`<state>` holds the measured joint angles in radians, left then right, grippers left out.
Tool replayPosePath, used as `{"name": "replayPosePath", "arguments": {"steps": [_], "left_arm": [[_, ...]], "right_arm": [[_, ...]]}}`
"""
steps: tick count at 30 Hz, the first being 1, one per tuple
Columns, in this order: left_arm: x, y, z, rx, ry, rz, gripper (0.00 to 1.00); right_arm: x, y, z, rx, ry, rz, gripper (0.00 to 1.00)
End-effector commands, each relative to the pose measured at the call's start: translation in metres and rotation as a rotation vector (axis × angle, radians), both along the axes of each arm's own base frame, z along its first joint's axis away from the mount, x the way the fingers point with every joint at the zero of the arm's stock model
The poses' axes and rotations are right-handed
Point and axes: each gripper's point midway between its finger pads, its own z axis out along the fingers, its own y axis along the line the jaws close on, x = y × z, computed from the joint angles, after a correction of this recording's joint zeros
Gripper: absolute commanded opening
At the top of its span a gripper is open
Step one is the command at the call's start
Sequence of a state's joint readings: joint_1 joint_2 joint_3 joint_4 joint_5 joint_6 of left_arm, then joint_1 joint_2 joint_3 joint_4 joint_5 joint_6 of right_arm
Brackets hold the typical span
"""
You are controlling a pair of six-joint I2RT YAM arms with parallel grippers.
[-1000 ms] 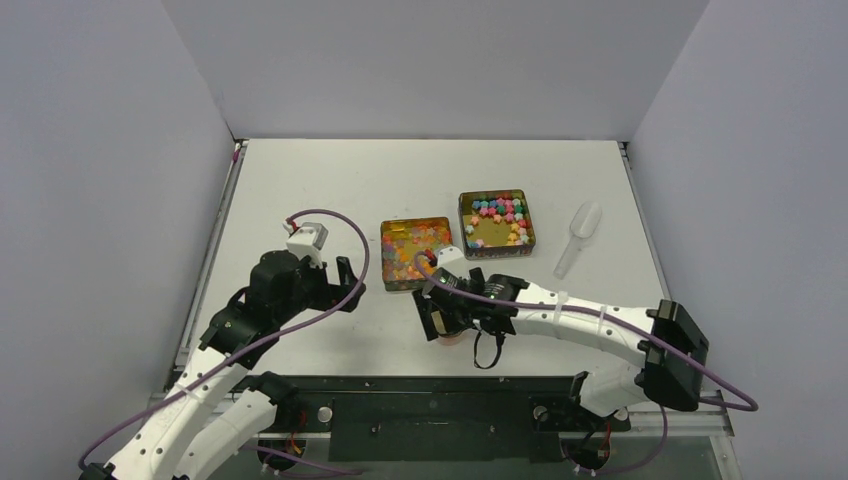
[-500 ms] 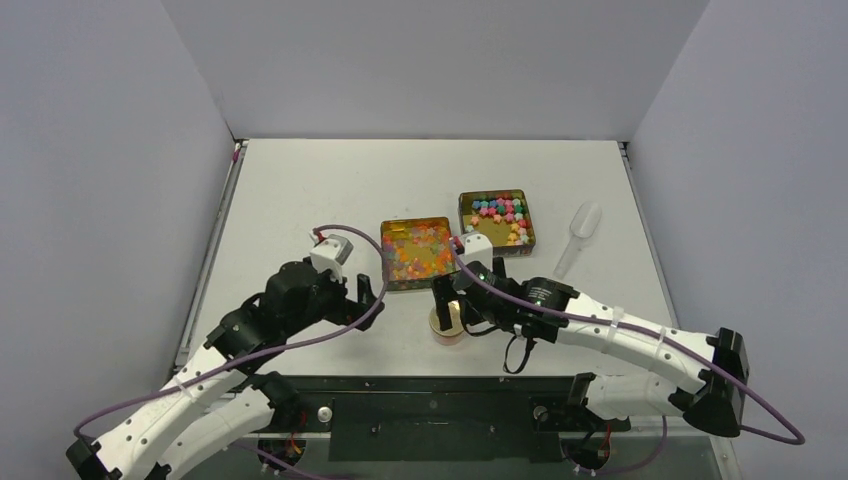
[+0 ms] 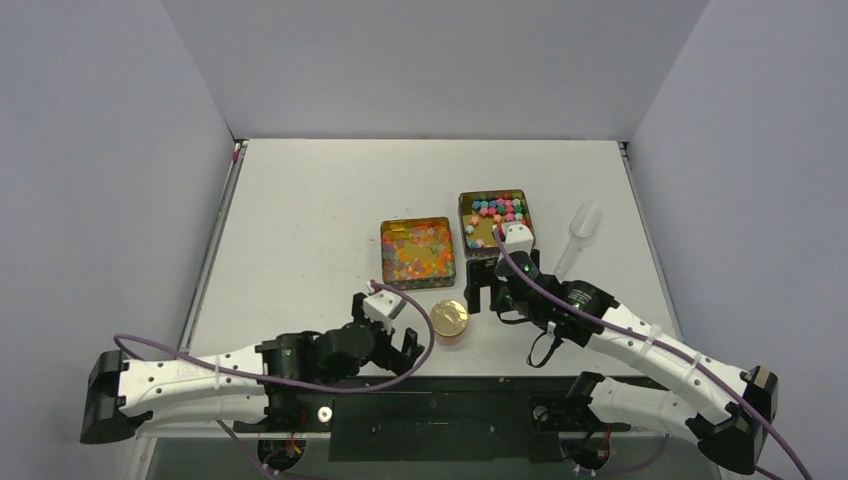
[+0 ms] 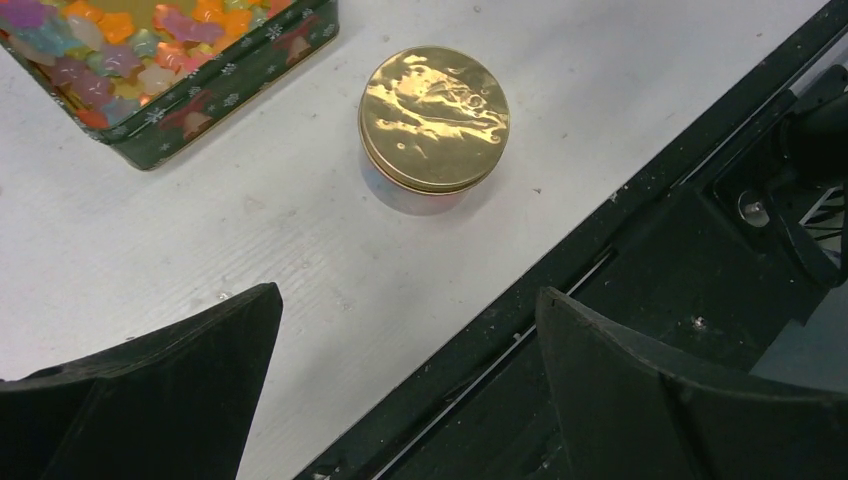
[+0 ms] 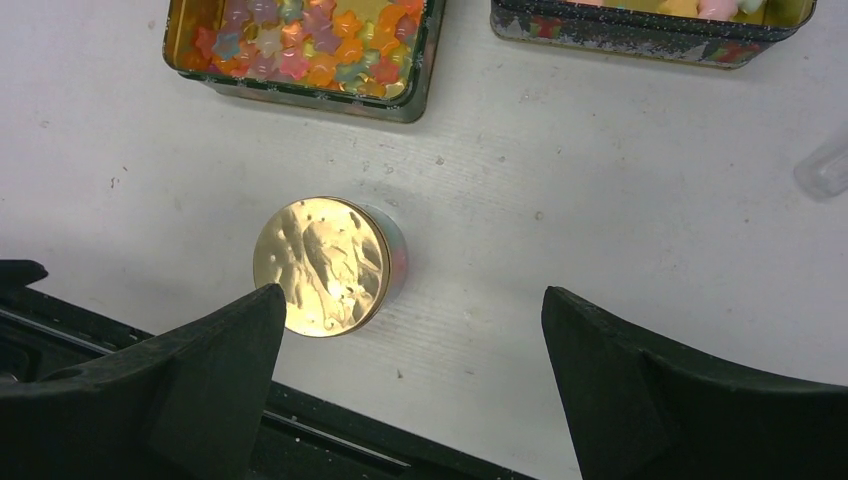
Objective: Pack the candies
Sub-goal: Close the bottle lid on the packing bottle, then screw the bottle lid onto the packing bottle.
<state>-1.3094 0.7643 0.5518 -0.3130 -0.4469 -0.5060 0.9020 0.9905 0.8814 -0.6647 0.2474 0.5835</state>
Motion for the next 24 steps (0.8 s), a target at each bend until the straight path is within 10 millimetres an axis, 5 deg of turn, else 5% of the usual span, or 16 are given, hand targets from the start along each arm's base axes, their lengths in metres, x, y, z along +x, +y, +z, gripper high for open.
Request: {"name": "replayPosePath", "arguments": {"steps": [1, 16, 24], "left_arm": [[0.01, -0.025, 0.023, -0.143, -0.135, 0.073, 0.96], [0.002, -0.055, -0.053, -0.186, -0.237, -0.067, 0.96], [0.007, -0.073, -0.072, -0.213, -0.292, -0.092, 0.96]], "right_arm": [[0.007, -0.002, 0.01, 0.07, -0.057, 0.002, 0.94], [0.019, -0.017, 0.0, 0.13, -0.1, -0.058, 0.93], [0.014, -0.014, -0.012, 0.154, -0.08, -0.051, 0.93]]}}
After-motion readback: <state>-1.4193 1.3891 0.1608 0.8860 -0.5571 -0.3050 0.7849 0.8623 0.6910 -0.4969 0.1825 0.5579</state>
